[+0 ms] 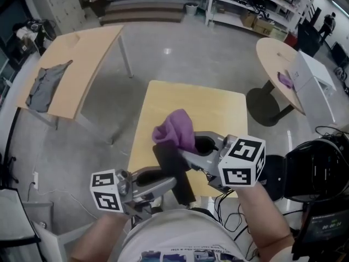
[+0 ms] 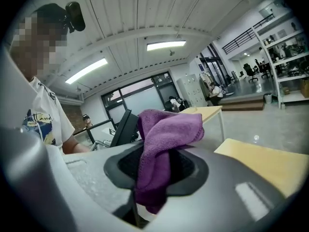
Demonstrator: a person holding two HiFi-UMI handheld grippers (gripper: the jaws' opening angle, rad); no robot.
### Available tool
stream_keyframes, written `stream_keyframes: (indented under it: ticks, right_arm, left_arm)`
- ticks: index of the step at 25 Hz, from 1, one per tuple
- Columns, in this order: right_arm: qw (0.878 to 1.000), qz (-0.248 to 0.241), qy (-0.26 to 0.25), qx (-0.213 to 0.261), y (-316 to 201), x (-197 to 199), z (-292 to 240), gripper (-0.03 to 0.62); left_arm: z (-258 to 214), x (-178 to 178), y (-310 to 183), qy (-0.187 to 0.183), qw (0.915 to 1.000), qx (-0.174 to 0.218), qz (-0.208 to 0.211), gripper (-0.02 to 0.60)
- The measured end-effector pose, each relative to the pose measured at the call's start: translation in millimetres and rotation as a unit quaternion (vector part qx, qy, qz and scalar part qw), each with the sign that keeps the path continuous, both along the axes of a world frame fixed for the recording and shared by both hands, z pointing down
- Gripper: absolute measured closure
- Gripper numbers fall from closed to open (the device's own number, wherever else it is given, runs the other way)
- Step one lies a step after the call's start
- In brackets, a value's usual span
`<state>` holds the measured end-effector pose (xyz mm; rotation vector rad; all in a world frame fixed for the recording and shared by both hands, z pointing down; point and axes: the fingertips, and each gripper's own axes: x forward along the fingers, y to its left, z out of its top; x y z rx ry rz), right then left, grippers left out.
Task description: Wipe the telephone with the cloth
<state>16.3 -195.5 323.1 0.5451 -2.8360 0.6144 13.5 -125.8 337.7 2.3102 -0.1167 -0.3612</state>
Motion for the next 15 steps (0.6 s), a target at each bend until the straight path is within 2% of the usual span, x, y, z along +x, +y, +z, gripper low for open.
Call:
stream_keyframes:
  ticks: [6,15]
  right_arm:
    - [0.999,-0.039,0.008,-0.006,13,0,12,0.479]
    - [0.997,-0.062,0.034,-0.012,34,-2,29,0.479]
  left_arm:
    - [-4,-1,-6,-0.001,0.9997,0.0,-0.023,0.495]
    - [-10,-20,-15,0.0,0.9989,-0.004,-0.046,0.495]
